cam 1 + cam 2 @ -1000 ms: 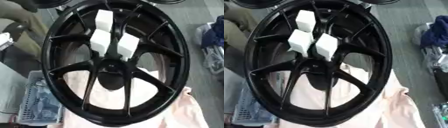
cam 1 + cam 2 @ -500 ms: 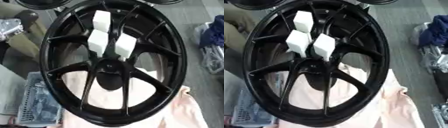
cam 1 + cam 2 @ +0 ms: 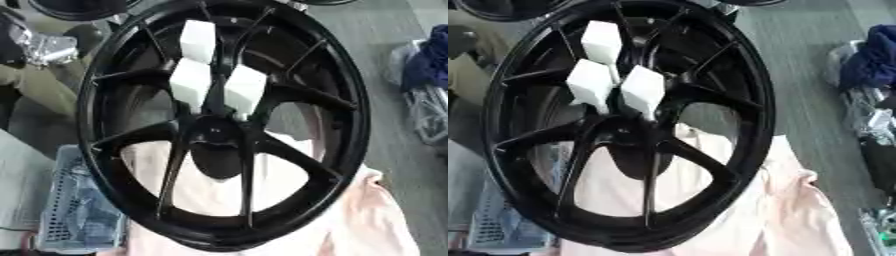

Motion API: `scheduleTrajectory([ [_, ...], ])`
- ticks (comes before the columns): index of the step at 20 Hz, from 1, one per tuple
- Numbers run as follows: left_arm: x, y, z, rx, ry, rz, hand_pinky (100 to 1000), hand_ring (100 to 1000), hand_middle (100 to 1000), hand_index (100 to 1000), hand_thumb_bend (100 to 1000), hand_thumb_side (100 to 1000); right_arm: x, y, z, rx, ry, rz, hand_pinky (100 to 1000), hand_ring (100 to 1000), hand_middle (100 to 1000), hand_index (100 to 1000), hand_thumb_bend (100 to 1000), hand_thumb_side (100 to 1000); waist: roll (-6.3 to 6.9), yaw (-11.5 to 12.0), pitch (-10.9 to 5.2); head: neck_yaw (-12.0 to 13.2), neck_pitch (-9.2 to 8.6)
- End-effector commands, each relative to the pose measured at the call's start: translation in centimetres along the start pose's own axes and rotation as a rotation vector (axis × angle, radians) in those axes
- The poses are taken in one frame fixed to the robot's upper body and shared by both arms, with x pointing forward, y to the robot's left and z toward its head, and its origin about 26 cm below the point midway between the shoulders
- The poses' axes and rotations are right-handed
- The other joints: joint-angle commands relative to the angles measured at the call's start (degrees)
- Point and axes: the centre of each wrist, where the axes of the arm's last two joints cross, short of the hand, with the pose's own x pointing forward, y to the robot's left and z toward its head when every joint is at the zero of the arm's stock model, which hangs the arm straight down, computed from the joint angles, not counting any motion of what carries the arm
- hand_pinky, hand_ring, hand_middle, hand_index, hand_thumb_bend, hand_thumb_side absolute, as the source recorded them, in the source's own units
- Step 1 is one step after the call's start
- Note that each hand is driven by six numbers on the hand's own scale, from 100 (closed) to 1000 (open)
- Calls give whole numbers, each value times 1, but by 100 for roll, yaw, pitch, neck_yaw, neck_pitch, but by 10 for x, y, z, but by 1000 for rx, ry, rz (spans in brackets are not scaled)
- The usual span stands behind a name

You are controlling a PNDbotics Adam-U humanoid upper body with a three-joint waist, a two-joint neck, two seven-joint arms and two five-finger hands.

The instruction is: Pull the pin out of the wheel hub.

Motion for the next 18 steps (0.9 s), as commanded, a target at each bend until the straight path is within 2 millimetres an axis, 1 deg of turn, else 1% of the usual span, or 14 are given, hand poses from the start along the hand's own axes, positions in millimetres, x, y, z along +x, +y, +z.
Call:
scheduleTrajectory([
  [1, -7, 9, -7, -14, 17, -12, 861, 795, 780, 848, 100, 559, 2, -2, -4, 11, -17, 7, 592, 755, 677, 796, 100, 315, 7, 4, -152, -39, -24],
  [3, -10, 12, -14, -18, 14, -6, 868, 799, 785, 852, 100, 545, 3, -2, -4, 12, -14, 4, 591, 754, 676, 796, 100, 318, 15, -9, -146, -16, -26],
  [5, -12, 14, -19, -18, 8, 8, 874, 803, 786, 856, 100, 505, 3, -1, -4, 12, -10, 0, 591, 754, 676, 796, 100, 320, 18, -30, -144, 21, -6],
  [8, -14, 16, -27, -18, -6, 43, 887, 811, 788, 853, 106, 416, 3, 0, -4, 13, -8, -6, 590, 754, 676, 796, 100, 322, 20, -71, -137, 101, 76],
  [10, -14, 18, -31, -27, -19, 66, 890, 813, 786, 843, 117, 354, 3, 1, -4, 16, -6, -11, 590, 754, 675, 796, 100, 324, 24, -100, -134, 170, 112],
  [11, -14, 19, -33, -29, -23, 75, 890, 812, 785, 841, 119, 343, 4, 2, -4, 17, -5, -14, 590, 754, 675, 796, 100, 325, 25, -112, -132, 200, 121],
  [12, -14, 19, -34, -29, -27, 85, 892, 812, 781, 830, 124, 306, 4, 2, -4, 19, -4, -18, 589, 754, 675, 796, 100, 327, 27, -125, -129, 233, 135],
  [15, -14, 20, -39, -42, -33, 109, 904, 822, 784, 825, 162, 309, 4, 4, -5, 19, -2, -26, 589, 754, 675, 796, 100, 329, 35, -161, -117, 290, 153],
  [16, -14, 21, -40, -49, -31, 109, 914, 828, 778, 815, 195, 343, 4, 4, -5, 19, -1, -29, 588, 753, 674, 796, 100, 331, 38, -174, -113, 296, 143],
  [17, -14, 21, -41, -56, -30, 107, 913, 826, 774, 812, 200, 350, 4, 4, -5, 20, 0, -31, 588, 753, 674, 796, 100, 332, 42, -185, -108, 300, 130],
  [18, -14, 22, -42, -62, -29, 103, 915, 825, 767, 806, 228, 380, 5, 5, -5, 21, 1, -33, 588, 753, 674, 796, 100, 334, 45, -195, -102, 300, 109],
])
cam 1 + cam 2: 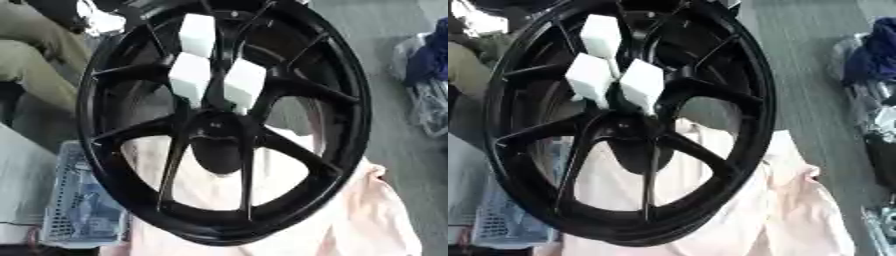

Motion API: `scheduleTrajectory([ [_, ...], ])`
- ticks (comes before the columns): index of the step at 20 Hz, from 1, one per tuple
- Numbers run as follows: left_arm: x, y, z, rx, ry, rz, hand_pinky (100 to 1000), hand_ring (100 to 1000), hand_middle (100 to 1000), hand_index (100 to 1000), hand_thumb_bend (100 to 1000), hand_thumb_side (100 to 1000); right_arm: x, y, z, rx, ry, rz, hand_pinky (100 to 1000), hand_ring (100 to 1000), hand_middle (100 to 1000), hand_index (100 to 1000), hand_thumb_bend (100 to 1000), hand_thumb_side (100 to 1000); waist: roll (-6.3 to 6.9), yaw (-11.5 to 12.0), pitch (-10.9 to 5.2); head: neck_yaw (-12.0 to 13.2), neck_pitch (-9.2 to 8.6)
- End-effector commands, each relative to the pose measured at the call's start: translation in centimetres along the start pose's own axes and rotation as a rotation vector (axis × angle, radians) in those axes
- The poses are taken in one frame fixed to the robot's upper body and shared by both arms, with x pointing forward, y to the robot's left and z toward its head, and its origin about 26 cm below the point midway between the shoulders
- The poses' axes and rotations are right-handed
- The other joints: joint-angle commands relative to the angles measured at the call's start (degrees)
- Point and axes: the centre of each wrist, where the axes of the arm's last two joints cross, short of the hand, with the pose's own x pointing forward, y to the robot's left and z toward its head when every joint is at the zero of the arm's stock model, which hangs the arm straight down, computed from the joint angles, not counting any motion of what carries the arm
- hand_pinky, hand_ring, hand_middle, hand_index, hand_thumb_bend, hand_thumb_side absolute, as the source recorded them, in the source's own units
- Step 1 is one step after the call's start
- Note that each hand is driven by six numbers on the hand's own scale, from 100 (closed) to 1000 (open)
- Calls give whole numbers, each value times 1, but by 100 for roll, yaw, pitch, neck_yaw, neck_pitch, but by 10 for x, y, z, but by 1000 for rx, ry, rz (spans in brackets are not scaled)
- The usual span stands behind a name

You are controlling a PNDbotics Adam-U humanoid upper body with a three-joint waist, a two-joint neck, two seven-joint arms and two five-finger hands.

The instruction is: Pull the pin out of the wheel hub.

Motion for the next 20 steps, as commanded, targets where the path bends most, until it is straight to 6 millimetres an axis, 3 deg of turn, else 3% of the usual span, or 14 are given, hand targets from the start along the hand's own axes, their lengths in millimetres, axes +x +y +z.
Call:
scheduleTrajectory([
  [1, 4, 11, 4, -1, 14, -29, 916, 826, 766, 805, 234, 382, 3, 0, -5, 9, -17, -10, 588, 753, 674, 796, 100, 334, 3, -20, -97, 25, -23],
  [4, 2, 12, 3, -1, 25, -39, 922, 832, 759, 790, 230, 401, 4, 2, -6, 10, -16, -20, 587, 753, 673, 795, 100, 339, 16, -51, -74, -19, -170],
  [11, -2, 14, 3, 6, 15, -32, 926, 850, 786, 822, 222, 429, 5, 6, -6, -1, -9, -41, 586, 751, 671, 795, 100, 348, 28, -123, -6, -344, -741],
  [14, -2, 14, 2, 3, 11, -30, 926, 849, 787, 822, 220, 435, 6, 8, -7, -4, -8, -50, 587, 751, 671, 795, 100, 351, 35, -142, 15, -409, -814],
  [20, 1, 15, 0, -5, 3, -26, 923, 850, 794, 829, 223, 443, 6, 9, -7, -8, -4, -61, 587, 751, 672, 796, 100, 356, 42, -170, 35, -396, -770],
])
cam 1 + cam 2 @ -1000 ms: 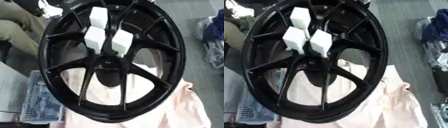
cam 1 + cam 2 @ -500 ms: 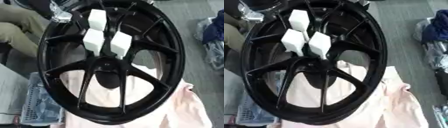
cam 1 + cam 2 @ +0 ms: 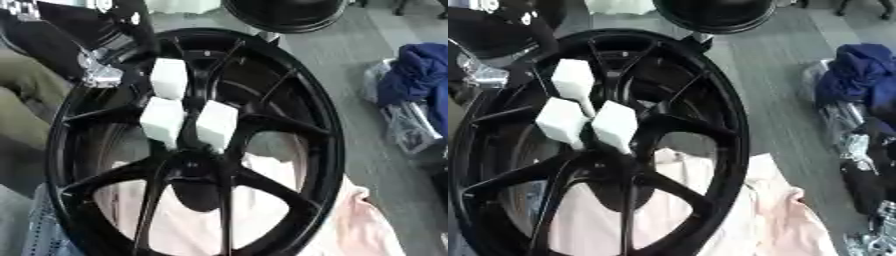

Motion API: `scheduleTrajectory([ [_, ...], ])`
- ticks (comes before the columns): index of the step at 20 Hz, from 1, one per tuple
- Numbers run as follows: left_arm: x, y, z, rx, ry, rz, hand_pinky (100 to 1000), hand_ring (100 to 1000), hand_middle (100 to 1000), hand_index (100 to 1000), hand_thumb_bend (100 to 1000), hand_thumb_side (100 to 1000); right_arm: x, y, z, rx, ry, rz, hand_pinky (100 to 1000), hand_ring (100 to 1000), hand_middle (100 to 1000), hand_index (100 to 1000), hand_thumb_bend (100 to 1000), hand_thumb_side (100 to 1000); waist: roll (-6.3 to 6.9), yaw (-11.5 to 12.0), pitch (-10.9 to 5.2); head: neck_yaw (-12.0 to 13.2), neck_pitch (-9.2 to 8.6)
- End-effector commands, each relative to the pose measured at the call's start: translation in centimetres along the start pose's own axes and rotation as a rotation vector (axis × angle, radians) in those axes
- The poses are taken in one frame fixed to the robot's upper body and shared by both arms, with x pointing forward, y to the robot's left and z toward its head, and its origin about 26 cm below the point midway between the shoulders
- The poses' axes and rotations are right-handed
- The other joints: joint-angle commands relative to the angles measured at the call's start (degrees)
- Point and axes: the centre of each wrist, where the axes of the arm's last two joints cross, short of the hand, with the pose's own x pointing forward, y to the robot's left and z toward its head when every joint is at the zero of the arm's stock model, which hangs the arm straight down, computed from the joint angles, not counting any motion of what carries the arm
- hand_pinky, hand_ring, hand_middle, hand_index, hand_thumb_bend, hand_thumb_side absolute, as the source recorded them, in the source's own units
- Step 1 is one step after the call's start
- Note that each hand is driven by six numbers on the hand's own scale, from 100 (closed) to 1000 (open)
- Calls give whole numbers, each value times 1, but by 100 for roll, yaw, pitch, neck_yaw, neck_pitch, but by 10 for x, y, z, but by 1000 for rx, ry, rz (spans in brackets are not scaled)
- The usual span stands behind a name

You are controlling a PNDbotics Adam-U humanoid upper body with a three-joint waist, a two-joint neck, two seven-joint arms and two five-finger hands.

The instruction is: Pull the pin out of the wheel hub.

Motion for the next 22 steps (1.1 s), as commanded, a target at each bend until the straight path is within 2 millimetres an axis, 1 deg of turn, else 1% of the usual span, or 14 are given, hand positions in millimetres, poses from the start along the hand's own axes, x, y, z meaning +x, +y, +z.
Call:
scheduleTrajectory([
  [1, 6, 12, 7, 20, 3, -24, 924, 852, 798, 832, 230, 448, 3, 0, -3, 2, -12, -14, 587, 751, 672, 796, 100, 357, -13, -12, -76, 3, -33],
  [3, 7, 12, 6, 17, 4, -27, 930, 866, 811, 840, 250, 475, 3, 1, -3, 1, -11, -18, 587, 751, 671, 796, 100, 359, -12, -14, -70, 26, 3],
  [4, 8, 11, 5, 15, 5, -30, 935, 874, 818, 847, 277, 481, 4, 1, -4, 1, -10, -20, 587, 751, 671, 796, 100, 361, -11, -16, -68, 39, 26],
  [6, 9, 11, 4, 15, 9, -36, 936, 879, 822, 857, 288, 500, 4, 2, -4, 1, -8, -23, 587, 751, 671, 796, 100, 362, -10, -18, -66, 64, 66],
  [10, 7, 10, 1, 27, 32, -28, 939, 892, 831, 869, 309, 507, 4, 3, -4, 3, -6, -31, 587, 750, 671, 796, 100, 366, -7, -44, -52, 126, 97],
  [13, 6, 9, -2, 39, 47, -24, 939, 894, 832, 868, 301, 503, 4, 4, -4, 1, -3, -37, 587, 750, 671, 796, 100, 369, -4, -65, -35, 154, 108],
  [17, 4, 8, -5, 42, 61, -13, 936, 894, 833, 871, 293, 520, 5, 6, -4, 0, -2, -44, 587, 750, 671, 796, 100, 372, 4, -86, -9, 181, 107],
  [22, 3, 6, -11, 25, 84, -6, 932, 895, 833, 870, 316, 525, 5, 7, -5, -1, -5, -51, 587, 750, 671, 796, 100, 375, 20, -112, 16, 214, 110],
])
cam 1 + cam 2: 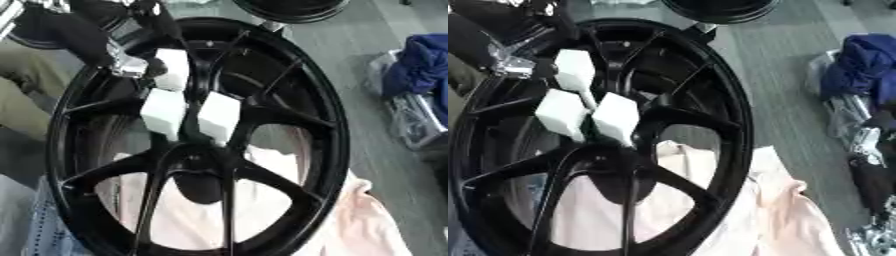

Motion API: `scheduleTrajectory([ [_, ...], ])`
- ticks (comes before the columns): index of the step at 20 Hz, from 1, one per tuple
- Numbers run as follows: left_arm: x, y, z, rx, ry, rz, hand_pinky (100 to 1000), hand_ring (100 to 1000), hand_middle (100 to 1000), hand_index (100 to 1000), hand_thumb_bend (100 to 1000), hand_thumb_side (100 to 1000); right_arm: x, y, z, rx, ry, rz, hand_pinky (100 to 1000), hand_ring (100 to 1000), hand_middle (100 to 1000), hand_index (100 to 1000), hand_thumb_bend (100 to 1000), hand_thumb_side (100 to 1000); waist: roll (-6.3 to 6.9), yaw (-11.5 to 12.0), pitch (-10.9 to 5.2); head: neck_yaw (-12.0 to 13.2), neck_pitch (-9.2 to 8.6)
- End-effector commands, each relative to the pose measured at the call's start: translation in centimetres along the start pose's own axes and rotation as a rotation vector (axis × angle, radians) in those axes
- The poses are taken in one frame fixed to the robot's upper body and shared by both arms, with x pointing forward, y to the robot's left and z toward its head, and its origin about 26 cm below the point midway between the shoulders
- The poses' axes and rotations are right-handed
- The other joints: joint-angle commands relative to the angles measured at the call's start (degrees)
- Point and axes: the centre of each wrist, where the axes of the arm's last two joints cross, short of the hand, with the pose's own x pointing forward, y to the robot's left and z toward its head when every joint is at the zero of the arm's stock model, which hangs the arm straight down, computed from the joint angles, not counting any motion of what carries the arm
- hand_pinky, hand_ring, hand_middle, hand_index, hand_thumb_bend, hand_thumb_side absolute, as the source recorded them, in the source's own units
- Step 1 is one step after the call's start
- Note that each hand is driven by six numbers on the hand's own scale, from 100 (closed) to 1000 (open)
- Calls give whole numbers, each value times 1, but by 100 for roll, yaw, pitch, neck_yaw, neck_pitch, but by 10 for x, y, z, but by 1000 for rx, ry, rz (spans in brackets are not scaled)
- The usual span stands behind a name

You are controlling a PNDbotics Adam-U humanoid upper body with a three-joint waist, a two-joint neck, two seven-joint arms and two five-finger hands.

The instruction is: Pull the pin out of the wheel hub.

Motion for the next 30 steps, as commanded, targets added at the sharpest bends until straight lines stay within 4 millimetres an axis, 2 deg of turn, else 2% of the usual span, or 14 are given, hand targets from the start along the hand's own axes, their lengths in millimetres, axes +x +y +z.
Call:
scheduleTrajectory([
  [1, 3, 9, 3, 13, 23, -21, 932, 895, 834, 871, 316, 529, 4, 1, -4, 4, -17, -15, 587, 750, 671, 796, 100, 375, -6, -21, -78, 33, -1],
  [12, -4, 6, -2, -6, 58, -23, 931, 898, 837, 874, 340, 515, 5, 4, -5, -1, -18, -32, 588, 750, 672, 796, 100, 384, 18, -62, -40, 108, -41],
  [20, -8, 2, -7, -8, 62, -27, 911, 878, 817, 860, 316, 494, 5, 5, -6, -6, -17, -42, 588, 751, 673, 796, 100, 387, 20, -104, -26, 136, -77],
  [30, -13, -2, -11, -21, 79, -34, 859, 832, 776, 830, 262, 413, 5, 7, -6, -11, -18, -56, 588, 751, 673, 796, 100, 392, 17, -135, -5, 146, -119],
])
